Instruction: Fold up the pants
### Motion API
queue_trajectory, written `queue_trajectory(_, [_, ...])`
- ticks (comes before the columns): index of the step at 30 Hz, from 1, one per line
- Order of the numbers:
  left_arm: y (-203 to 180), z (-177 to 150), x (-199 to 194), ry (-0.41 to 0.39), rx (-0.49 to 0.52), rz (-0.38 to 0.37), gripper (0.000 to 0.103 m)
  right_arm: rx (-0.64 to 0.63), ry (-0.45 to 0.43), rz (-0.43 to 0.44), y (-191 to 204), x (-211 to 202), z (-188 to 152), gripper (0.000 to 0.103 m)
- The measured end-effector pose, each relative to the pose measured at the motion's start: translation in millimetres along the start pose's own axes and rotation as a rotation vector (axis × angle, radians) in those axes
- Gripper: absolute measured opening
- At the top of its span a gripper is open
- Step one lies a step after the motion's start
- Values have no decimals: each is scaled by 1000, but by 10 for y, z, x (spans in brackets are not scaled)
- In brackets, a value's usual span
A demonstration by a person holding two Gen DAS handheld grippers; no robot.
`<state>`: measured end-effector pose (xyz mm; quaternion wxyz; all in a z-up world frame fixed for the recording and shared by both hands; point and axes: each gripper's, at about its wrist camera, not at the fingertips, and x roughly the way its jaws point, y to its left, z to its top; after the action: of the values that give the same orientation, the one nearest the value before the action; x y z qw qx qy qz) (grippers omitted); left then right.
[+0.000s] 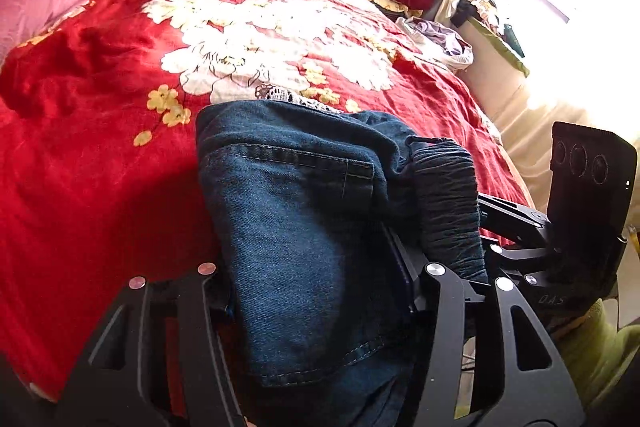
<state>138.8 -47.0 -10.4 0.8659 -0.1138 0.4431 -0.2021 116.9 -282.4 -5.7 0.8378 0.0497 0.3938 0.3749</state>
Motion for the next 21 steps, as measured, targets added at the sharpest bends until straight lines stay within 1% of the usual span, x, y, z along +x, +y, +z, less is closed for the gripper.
queue_trajectory(7, [52,444,-42,-59,21,22,47,-67,-69,-18,-14,36,452,46])
queue_trajectory(12, [148,677,49,-68,24,50,47,-73,-70,-26,-107,189,678,46])
queue_trajectory(16, [225,758,100,-72,20,64,47,-73,-57,-29,-164,307,785,46])
queue_trajectory(21, [313,786,192,-65,6,62,47,-70,-36,-39,-235,438,835,46])
